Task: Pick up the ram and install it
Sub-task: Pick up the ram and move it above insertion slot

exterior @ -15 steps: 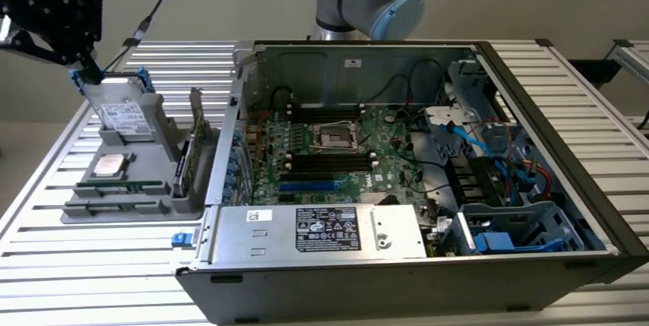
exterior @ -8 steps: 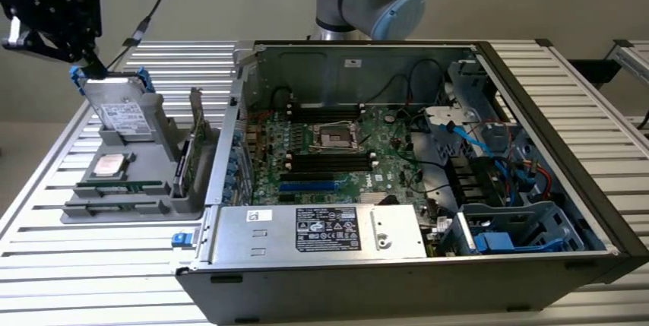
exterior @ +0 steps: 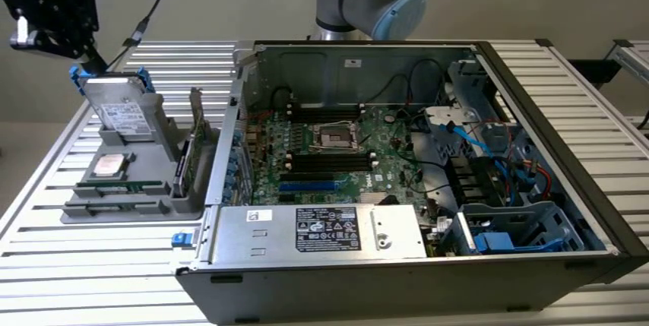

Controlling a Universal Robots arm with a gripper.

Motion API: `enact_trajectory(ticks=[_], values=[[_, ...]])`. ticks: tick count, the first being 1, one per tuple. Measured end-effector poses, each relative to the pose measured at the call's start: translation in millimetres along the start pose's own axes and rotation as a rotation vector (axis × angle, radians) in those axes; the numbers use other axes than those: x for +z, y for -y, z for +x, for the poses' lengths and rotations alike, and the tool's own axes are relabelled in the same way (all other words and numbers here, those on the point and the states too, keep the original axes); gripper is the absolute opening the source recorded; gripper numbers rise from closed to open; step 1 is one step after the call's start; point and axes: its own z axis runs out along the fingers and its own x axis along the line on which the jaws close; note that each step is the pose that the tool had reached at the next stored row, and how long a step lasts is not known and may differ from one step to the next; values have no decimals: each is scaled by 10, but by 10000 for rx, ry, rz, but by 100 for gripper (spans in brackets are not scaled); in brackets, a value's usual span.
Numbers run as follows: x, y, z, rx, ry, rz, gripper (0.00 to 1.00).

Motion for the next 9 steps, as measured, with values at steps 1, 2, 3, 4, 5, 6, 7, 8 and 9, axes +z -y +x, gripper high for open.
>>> enact_trajectory(ticks=[1, 2, 3, 4, 5, 6, 7, 8, 9], values=[[2, 0, 0, -146, 2, -53, 10], [3, 0, 0, -277, 4, -99, 10], [4, -1, 0, -408, 5, -137, 10], [5, -2, 1, -533, 6, -169, 10], [5, -3, 1, -656, 7, -202, 10], [6, -4, 1, -770, 8, -233, 10], [7, -6, 1, -873, 9, -262, 10], [7, -9, 1, -958, 8, -293, 10], [7, -11, 1, -1042, 8, -323, 10]])
